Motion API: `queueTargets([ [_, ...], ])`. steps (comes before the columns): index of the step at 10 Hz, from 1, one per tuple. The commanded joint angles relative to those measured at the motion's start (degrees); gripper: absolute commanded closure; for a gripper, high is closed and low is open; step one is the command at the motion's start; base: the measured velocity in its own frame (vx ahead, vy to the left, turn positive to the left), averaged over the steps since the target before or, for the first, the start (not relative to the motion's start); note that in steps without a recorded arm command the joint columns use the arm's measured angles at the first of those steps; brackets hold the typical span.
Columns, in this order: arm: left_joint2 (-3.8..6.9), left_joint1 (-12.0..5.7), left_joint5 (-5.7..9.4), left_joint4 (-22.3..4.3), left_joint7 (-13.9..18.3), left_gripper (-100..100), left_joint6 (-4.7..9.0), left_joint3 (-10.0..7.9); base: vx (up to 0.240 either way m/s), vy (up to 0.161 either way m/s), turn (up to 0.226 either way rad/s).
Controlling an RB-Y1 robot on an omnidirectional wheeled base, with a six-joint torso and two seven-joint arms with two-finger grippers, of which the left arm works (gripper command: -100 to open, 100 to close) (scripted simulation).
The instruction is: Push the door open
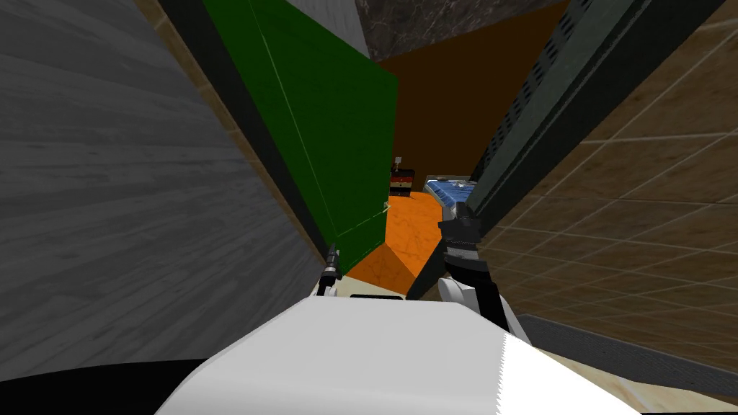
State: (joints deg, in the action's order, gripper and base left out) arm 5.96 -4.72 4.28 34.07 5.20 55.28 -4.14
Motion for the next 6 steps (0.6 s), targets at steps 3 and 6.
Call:
queueTargets([
  [3, -0.1, -2.75, 0.3, -3.8, -1.4, -100, 1.92, -4.11, 0.197, 0.043, -0.114],
  [6, -0.28, -5.2, 0.56, -7.5, -2.4, -100, 3.75, -7.51, 0.219, 0.044, -0.139],
])
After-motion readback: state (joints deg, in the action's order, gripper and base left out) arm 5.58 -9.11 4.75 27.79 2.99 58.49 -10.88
